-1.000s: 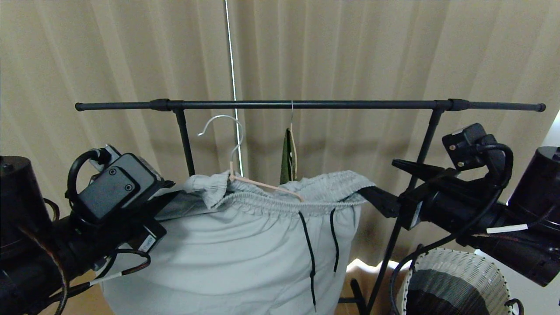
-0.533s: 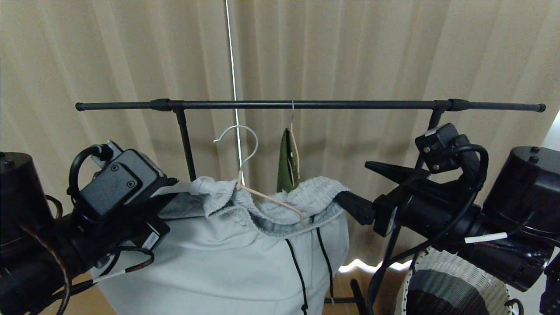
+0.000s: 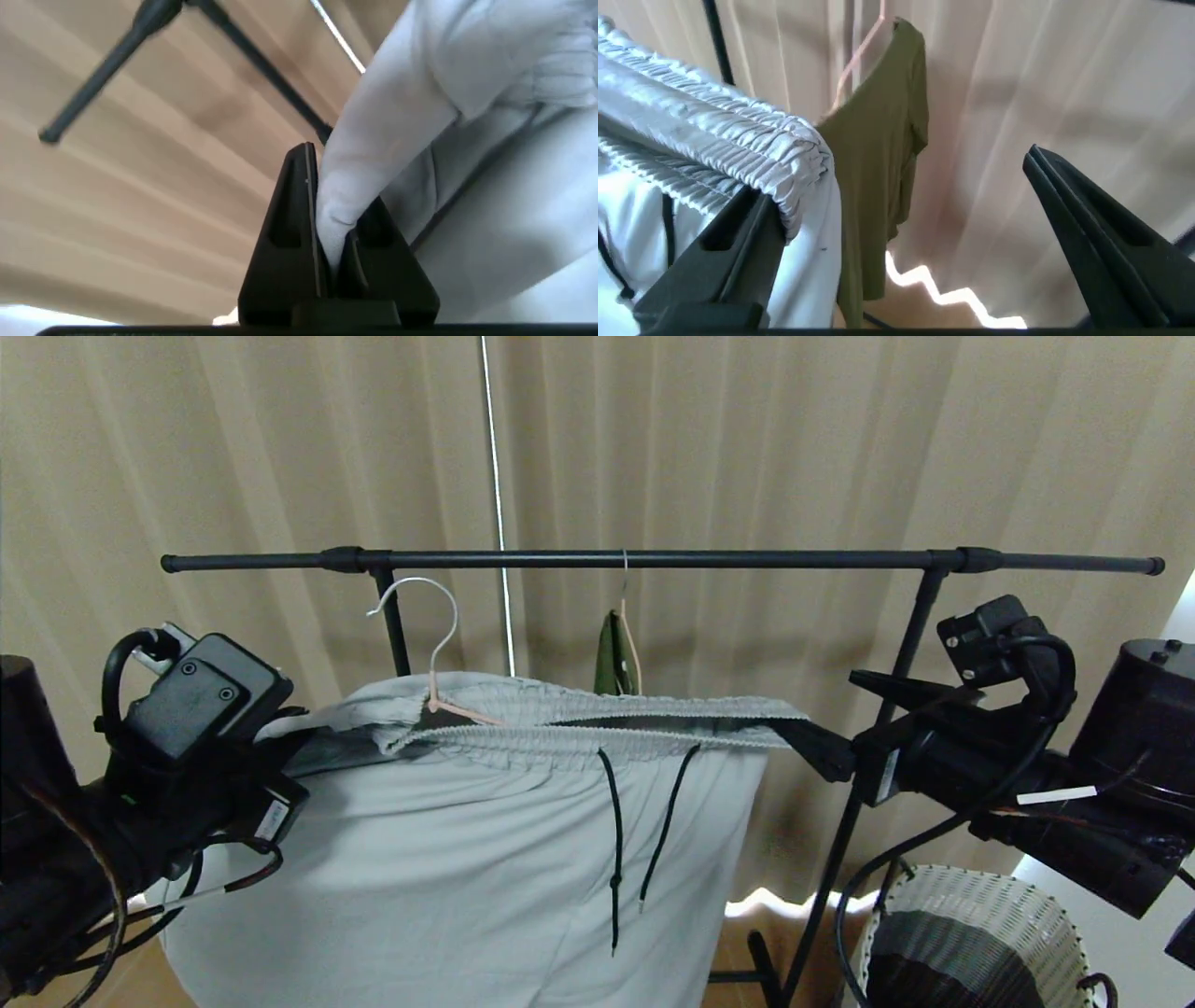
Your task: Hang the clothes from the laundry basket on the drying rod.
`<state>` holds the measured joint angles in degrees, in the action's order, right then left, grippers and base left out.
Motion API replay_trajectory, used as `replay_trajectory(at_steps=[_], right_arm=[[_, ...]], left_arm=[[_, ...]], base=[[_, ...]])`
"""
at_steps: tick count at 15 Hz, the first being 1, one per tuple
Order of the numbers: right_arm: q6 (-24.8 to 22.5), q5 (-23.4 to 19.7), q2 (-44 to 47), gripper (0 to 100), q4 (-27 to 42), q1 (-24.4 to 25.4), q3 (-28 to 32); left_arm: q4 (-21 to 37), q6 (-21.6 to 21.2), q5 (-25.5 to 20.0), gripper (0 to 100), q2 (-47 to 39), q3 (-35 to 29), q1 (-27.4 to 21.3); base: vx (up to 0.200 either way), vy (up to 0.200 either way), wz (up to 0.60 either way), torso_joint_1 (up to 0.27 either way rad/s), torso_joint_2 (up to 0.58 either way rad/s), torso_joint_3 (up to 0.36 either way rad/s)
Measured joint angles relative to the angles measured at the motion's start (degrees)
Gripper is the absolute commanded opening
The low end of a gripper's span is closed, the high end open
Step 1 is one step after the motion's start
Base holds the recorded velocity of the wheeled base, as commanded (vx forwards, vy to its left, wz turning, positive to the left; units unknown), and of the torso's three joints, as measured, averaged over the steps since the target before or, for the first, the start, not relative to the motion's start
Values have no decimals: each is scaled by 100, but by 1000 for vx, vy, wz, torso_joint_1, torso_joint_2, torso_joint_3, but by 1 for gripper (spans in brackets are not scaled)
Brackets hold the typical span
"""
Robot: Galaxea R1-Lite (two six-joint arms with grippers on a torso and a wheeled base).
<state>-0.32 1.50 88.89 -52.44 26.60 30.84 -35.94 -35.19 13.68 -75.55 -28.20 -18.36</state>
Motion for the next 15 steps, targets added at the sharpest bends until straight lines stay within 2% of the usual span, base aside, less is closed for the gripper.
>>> replay_trajectory(at_steps=[1,3,5,7,9,15], right_arm=[[2,5,-26,100,-7,44,-45],[10,-57,-76,100,-16,482,-161],[10,-634,-135,100,-44,923,-361],[0,-1148,-183,100,-82,1102,-500],[-22,-1432,-216,100,-112,1161,-540],[-905,-1410,101,100,-881,1130,-216]], left_arm=[[0,88,77,0,-2,2,-40],[11,488,400,0,-17,-85,-265],[15,1026,679,0,-102,-289,-547],[20,1418,829,0,-212,-451,-761],[11,1574,862,0,-306,-540,-917],[-5,1692,783,0,-373,-564,-1430]], base=[[0,0,0,0,0,0],[0,0,0,0,0,0],[0,0,0,0,0,0],[0,0,0,0,0,0],[0,0,0,0,0,0],[0,0,0,0,0,0]])
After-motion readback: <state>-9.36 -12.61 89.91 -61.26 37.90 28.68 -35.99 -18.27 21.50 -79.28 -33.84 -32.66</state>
